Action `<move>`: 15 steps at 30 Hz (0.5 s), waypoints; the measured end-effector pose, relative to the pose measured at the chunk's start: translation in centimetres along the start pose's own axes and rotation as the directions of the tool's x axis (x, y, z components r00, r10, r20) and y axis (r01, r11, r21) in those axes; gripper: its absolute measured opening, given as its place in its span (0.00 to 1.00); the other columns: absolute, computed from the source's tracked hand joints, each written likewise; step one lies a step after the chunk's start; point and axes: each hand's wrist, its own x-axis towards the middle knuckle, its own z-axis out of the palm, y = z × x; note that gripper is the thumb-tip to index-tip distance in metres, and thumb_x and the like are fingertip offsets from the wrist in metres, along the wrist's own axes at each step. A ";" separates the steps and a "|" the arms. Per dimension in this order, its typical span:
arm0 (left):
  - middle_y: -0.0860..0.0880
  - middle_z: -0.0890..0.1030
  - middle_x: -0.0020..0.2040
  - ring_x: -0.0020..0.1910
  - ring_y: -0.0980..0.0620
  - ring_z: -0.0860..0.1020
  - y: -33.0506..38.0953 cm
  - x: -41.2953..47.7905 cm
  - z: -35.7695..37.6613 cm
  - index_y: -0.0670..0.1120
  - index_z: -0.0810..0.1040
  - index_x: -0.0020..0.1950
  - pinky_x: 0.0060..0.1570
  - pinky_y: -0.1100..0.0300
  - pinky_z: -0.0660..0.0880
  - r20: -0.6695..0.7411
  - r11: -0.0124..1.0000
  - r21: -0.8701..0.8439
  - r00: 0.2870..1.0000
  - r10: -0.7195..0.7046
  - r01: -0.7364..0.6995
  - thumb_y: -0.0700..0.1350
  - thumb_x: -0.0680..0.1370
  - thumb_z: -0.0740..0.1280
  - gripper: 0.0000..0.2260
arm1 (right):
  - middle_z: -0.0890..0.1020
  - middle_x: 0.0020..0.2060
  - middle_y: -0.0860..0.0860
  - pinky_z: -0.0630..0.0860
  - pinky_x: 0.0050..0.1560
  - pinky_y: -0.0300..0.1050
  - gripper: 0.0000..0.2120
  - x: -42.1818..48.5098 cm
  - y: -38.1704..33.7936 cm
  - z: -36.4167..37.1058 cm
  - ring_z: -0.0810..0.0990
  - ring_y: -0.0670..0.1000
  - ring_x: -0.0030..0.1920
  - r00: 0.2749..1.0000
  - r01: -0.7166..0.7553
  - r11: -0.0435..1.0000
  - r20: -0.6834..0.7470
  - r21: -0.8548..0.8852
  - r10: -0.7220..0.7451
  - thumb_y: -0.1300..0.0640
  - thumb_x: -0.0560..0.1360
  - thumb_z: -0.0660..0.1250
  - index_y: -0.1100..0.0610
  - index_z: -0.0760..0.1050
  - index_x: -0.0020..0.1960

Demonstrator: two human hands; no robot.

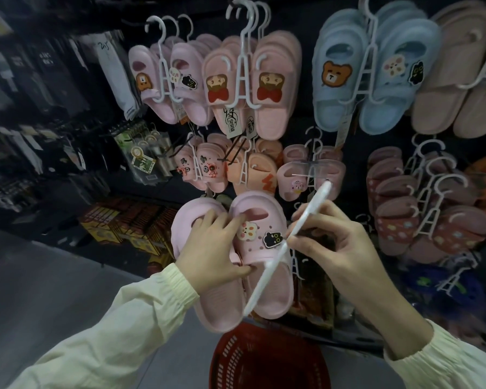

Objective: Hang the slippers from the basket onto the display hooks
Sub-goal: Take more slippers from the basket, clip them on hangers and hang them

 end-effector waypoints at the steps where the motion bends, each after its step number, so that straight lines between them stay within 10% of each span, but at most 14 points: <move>1: 0.50 0.75 0.58 0.58 0.47 0.68 0.1 0.0 0.0 0.51 0.67 0.75 0.56 0.50 0.70 0.003 1.000 -0.007 1.000 0.006 -0.006 0.71 0.62 0.63 0.44 | 0.78 0.52 0.48 0.77 0.57 0.49 0.03 0.0 0.0 0.1 0.79 0.50 0.56 1.000 0.009 1.000 0.025 -0.024 -0.008 0.54 0.71 0.75 0.53 0.83 0.43; 5: 0.49 0.76 0.57 0.55 0.46 0.70 0.3 0.0 -0.1 0.49 0.70 0.72 0.54 0.49 0.71 -0.034 0.998 -0.033 0.998 0.054 -0.055 0.67 0.63 0.70 0.42 | 0.78 0.55 0.43 0.69 0.61 0.35 0.05 -0.1 -0.1 0.8 0.75 0.45 0.61 0.992 0.033 0.989 0.127 -0.145 -0.014 0.49 0.74 0.72 0.50 0.81 0.46; 15: 0.48 0.75 0.62 0.55 0.45 0.71 1.1 0.0 -1.6 0.48 0.70 0.72 0.54 0.44 0.74 -0.087 0.964 -0.163 0.977 0.197 -0.209 0.62 0.63 0.72 0.40 | 0.66 0.67 0.39 0.56 0.74 0.50 0.13 -0.2 0.9 3.1 0.59 0.42 0.71 0.969 0.168 0.783 0.245 -0.599 -0.020 0.45 0.78 0.61 0.44 0.73 0.62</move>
